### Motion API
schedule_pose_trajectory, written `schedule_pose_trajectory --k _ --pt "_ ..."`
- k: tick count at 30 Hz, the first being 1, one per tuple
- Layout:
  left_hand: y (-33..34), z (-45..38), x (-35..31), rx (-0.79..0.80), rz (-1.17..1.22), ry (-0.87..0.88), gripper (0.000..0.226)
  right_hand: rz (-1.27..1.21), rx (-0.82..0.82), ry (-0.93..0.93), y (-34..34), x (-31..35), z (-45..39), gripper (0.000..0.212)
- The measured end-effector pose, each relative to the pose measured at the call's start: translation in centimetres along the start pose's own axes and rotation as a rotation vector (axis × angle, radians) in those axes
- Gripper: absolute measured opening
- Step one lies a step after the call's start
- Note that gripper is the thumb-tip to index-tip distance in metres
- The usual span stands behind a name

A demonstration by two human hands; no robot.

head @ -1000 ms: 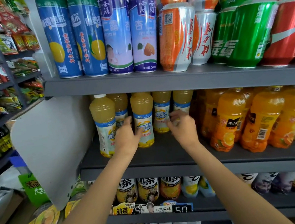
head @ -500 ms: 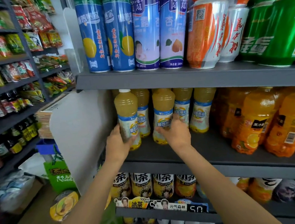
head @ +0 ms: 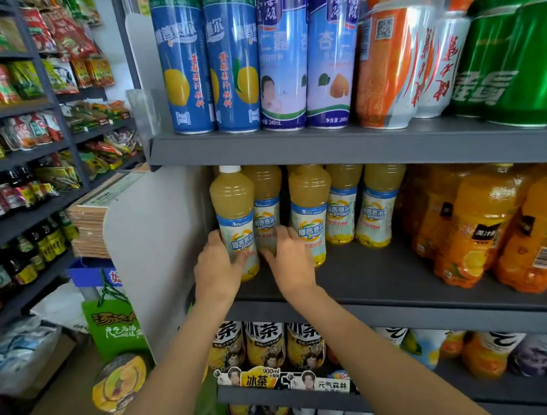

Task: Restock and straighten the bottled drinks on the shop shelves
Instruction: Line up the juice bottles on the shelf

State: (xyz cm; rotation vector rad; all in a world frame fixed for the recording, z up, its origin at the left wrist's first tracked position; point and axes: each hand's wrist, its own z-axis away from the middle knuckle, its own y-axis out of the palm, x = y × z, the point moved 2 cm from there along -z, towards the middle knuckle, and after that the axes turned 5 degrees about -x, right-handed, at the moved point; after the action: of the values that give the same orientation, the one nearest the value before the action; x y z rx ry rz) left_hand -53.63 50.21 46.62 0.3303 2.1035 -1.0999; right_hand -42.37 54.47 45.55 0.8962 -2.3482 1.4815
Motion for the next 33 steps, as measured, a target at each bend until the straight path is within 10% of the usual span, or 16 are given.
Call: schedule_pose_trajectory --k 18,25,29,33 --pt "-1.0 -1.3 0.8 0.176 0.044 -0.054 0.052 0.143 0.059 0.109 0.1 1.2 -2.8 0.034" --pt "-1.0 -1.3 -0.1 0.288 0.162 -0.039 0.052 -0.014 -0.481 0.075 -4.7 -2.6 0.4 0.039" --pt "-0.2 -1.5 -0.9 0.287 0.146 -0.033 0.049 -0.055 -0.199 0.252 -3.7 -4.6 -1.0 0.074" --pt "0.6 -1.5 -1.2 0.265 0.138 -0.035 0.049 -0.126 -0.138 0.294 -3.1 -4.9 -1.1 0.059"
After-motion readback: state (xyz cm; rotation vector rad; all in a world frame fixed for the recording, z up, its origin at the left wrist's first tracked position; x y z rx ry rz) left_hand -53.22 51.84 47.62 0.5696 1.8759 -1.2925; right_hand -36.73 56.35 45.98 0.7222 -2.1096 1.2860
